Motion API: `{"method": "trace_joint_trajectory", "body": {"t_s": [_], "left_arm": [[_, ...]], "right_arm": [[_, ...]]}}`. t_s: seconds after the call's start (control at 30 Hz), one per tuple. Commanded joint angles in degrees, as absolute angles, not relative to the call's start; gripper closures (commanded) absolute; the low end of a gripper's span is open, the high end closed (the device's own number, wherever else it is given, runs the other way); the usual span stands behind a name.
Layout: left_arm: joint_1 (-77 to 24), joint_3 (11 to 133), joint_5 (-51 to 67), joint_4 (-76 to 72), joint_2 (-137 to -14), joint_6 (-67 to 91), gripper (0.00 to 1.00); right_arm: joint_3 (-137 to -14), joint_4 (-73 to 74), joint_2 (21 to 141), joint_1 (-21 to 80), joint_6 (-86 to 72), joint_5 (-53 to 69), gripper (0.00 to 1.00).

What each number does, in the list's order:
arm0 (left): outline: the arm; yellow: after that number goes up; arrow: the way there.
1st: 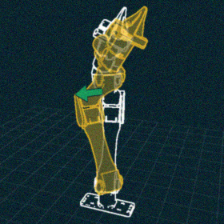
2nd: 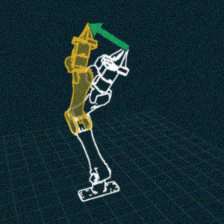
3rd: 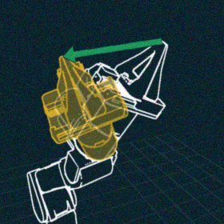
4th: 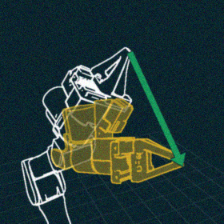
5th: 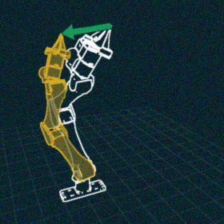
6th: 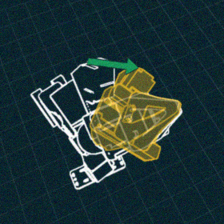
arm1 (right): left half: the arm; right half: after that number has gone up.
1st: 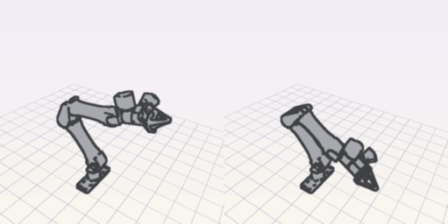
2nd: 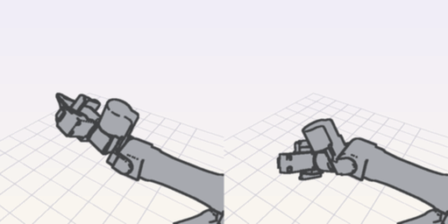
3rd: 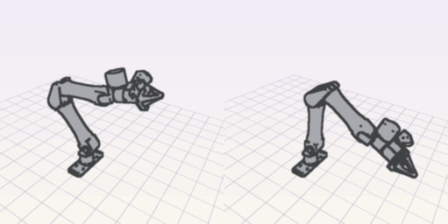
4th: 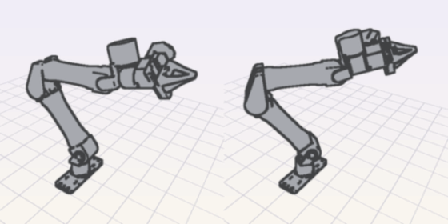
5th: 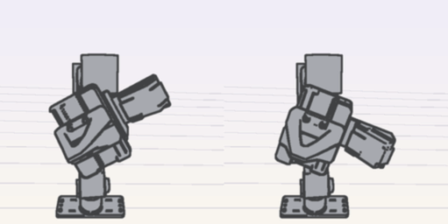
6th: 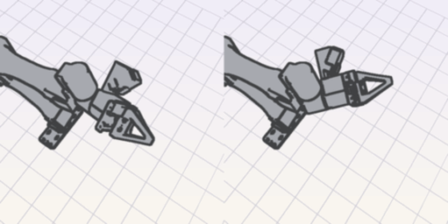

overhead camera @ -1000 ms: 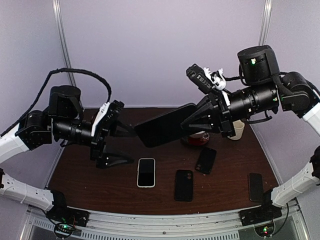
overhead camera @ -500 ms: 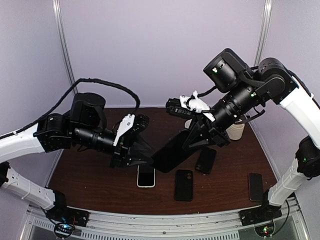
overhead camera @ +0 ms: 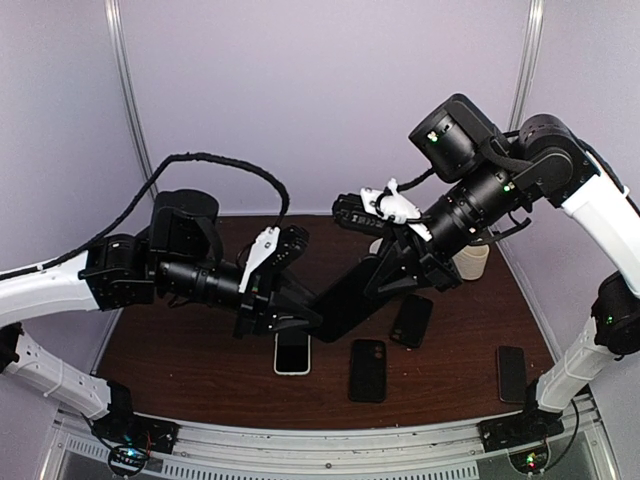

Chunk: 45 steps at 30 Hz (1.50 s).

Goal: Put the phone into the phone case

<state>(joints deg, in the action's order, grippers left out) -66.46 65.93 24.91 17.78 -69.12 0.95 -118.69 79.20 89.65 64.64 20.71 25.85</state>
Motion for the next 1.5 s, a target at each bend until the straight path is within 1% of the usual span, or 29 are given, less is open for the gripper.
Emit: {"method": "trace_joint_trajectory", "body": {"t_s": [0.0,0.07,0.17,0.2,0.27,0.37,0.4,0.47,0.5,0.57,0.6,0.67,0.73,0.8,0.83,0.87,0.93,0.97,1.0,1.17,1.3,1.47], "left_arm": [[-66.9,66.6,24.9,15.1,-70.6,0.6,0.71],[-66.9,66.7,25.0,14.8,-70.7,0.6,0.76],[-67.0,67.1,26.7,15.2,-71.0,-1.2,0.80],[-67.2,67.4,27.3,15.8,-71.1,-2.0,0.85],[-67.6,68.2,27.0,17.1,-71.2,-3.1,1.00],[-67.6,68.6,25.7,17.1,-71.1,-3.6,1.00],[-67.7,68.4,25.0,16.4,-71.0,-3.4,1.00],[-67.7,68.1,23.6,13.8,-70.7,-3.1,1.00],[-67.7,67.8,22.2,12.5,-70.5,-3.0,1.00],[-67.7,66.8,16.6,7.5,-69.8,-3.2,1.00],[-67.7,65.4,13.2,4.3,-69.1,-3.2,1.00],[-67.8,61.6,6.4,-3.9,-67.5,-3.5,1.00],[-67.8,58.1,0.0,-10.9,-66.7,-3.9,1.00],[-67.8,57.1,-5.3,-14.9,-67.1,-3.9,1.00],[-67.8,56.9,-6.9,-16.1,-67.6,-3.6,1.00],[-67.8,56.7,-8.1,-17.0,-68.2,-3.6,1.00],[-67.7,56.8,-9.8,-17.5,-69.2,-3.6,1.00],[-67.7,56.8,-10.5,-17.3,-69.5,-3.6,1.00],[-67.8,56.9,-11.2,-17.0,-69.5,-3.4,1.00],[-67.8,56.4,-11.2,-16.1,-68.9,-3.4,1.00],[-67.8,55.7,-10.9,-16.0,-68.3,-3.3,1.00],[-67.8,55.5,-10.5,-15.9,-68.1,-3.1,1.00]], "right_arm": [[-120.9,76.7,88.2,65.0,22.1,27.7,1.00],[-120.9,76.5,88.2,65.0,22.4,27.7,1.00],[-120.8,75.7,87.8,65.0,22.4,28.1,1.00],[-120.7,75.5,87.6,65.0,22.5,28.6,1.00],[-120.4,75.1,87.1,65.0,22.5,29.0,1.00],[-117.6,71.8,85.5,65.0,21.6,27.9,1.00],[-115.9,69.4,84.5,65.0,20.2,25.8,0.93],[-110.8,61.8,81.8,65.0,15.6,20.0,0.57],[-107.7,57.5,80.0,65.0,12.9,16.2,0.49],[-99.2,46.6,75.5,65.0,6.3,6.4,0.29],[-93.5,39.6,72.5,65.0,2.8,0.4,0.23],[-81.0,24.2,66.2,65.0,-6.9,-4.5,0.19],[-67.6,5.4,60.5,65.3,-17.2,-7.8,0.16],[-55.1,-17.3,58.1,67.5,-23.9,-12.5,0.16],[-52.0,-25.6,59.1,69.1,-24.4,-15.8,0.14],[-52.2,-26.6,61.4,70.8,-23.7,-19.1,0.10],[-55.2,-26.5,65.7,74.4,-19.8,-23.9,0.06],[-56.2,-27.7,67.7,75.7,-18.0,-25.6,0.01],[-56.8,-29.5,69.4,76.7,-16.7,-27.0,0.01],[-59.7,-33.8,76.1,77.5,-17.3,-33.0,0.01],[-61.3,-31.6,78.1,77.2,-19.6,-43.0,0.01],[-65.8,-26.4,80.4,76.3,-18.8,-44.0,0.00]]}}
